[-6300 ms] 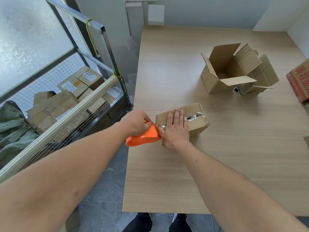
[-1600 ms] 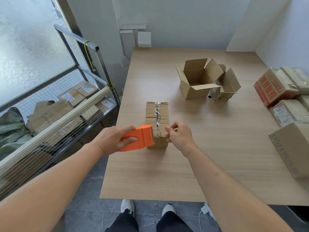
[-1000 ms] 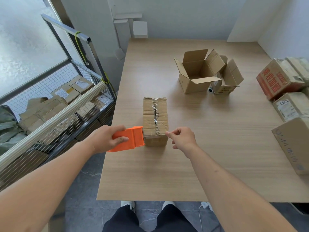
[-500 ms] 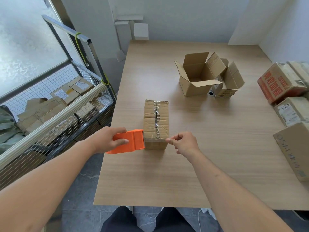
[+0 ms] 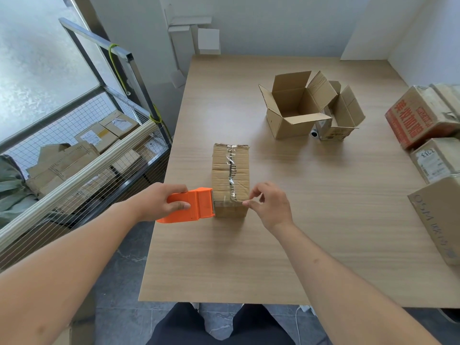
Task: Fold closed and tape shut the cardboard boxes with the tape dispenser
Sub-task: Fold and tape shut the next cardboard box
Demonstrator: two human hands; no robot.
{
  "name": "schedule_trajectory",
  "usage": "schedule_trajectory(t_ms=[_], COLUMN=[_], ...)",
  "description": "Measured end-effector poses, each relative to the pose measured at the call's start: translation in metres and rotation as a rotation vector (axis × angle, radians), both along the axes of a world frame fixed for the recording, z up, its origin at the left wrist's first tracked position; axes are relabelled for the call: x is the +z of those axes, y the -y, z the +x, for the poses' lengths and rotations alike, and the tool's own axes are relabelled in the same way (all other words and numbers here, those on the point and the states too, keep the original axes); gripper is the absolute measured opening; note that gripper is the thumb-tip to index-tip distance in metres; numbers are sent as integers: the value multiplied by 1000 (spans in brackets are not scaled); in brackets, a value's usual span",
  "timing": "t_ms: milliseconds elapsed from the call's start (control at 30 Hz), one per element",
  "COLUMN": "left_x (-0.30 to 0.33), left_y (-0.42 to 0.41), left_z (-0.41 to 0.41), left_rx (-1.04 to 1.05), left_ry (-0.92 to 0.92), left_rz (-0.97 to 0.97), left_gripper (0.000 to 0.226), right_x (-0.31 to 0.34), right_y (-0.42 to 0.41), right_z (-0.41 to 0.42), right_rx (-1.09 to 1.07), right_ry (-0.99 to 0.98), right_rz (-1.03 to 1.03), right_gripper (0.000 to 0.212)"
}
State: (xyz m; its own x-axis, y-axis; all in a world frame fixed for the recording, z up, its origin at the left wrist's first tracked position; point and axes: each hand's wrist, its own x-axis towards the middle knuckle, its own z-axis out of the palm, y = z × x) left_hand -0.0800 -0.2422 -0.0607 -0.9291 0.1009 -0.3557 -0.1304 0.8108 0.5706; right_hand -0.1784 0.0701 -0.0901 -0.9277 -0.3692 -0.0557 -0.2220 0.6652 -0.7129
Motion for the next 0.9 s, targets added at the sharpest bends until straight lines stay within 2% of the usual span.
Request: schedule_trajectory(t_ms=[33,100,200,433,567,900], left_x=[-1,-2,-5,-13,-16,-19], left_y=[-1,-5,-13,-19,-13,11], left_z=[0,-2,-6,-4,3,14], left_rx=[-1,-7,-19,11,51,60], left_ry=[-4,-14,-27,-68,-62,-36], left_rz=[4,11,11,43,100,88], left_gripper=[13,14,15,14,12,17], right_x=[3,6,8,-4,-5,1], right_y=[2,9,21,26,33,38], right_z=[2,4,5,5,7,13], right_rx=[99,271,399,247,212,193], right_ry=[-117,-290,-321,-287,-347,-404], right_rz=[26,84,110,213,284,322], right_gripper=[18,26,22,9,6,20])
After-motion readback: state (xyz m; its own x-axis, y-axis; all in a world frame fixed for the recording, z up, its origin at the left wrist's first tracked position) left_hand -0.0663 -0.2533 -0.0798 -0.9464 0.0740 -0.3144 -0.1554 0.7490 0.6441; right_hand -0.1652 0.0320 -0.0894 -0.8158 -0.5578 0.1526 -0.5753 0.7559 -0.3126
